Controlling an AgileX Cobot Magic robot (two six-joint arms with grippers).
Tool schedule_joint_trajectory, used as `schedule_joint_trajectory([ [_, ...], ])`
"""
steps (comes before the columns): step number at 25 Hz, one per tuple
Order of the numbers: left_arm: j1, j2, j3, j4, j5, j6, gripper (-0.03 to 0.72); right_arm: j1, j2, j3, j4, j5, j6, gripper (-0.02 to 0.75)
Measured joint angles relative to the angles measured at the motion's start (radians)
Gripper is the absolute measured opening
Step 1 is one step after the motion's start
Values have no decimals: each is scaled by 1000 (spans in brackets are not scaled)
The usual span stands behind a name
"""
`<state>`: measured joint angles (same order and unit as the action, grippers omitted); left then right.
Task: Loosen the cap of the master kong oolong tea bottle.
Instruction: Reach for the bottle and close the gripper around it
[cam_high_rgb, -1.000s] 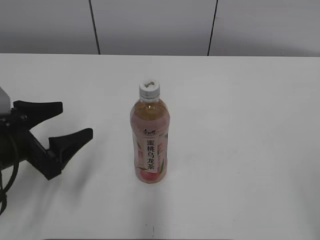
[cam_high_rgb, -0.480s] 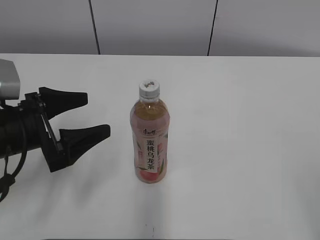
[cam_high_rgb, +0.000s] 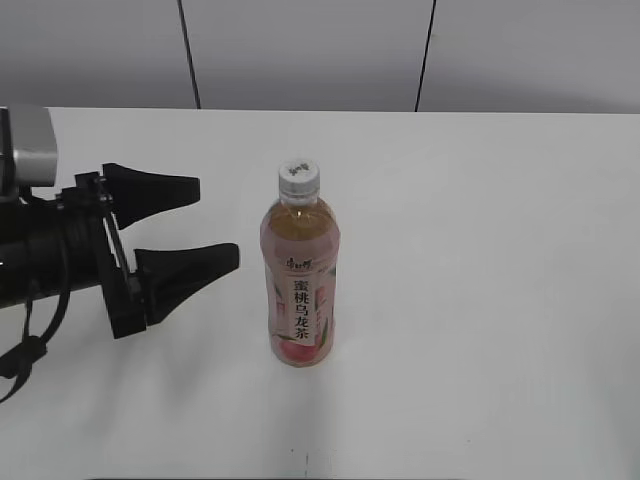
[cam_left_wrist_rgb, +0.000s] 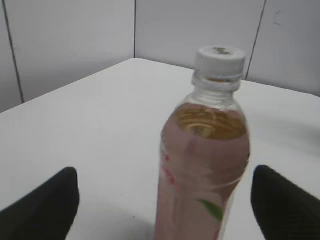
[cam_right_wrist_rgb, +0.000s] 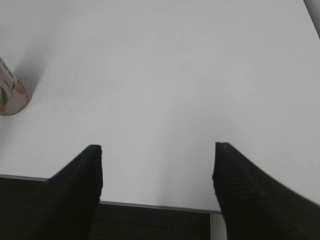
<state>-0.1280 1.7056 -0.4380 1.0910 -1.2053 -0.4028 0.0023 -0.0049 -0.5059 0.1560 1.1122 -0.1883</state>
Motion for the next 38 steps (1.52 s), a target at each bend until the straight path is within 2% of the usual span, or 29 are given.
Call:
schedule_joint_trajectory([
  [4, -82, 0, -27, 0, 0, 0, 628, 0, 0, 0, 0, 0, 0, 524],
  [7, -118, 0, -30, -22, -1, 0, 623, 0, 0, 0, 0, 0, 0, 524],
  [12, -135, 18, -43, -60, -1, 0, 615, 0, 0, 0, 0, 0, 0, 524],
  [30, -255, 196, -198, -86, -2, -1, 601, 0, 0, 0, 0, 0, 0, 524],
  [38, -260, 212, -234, -97, -3, -1, 594, 0, 0, 0, 0, 0, 0, 524],
])
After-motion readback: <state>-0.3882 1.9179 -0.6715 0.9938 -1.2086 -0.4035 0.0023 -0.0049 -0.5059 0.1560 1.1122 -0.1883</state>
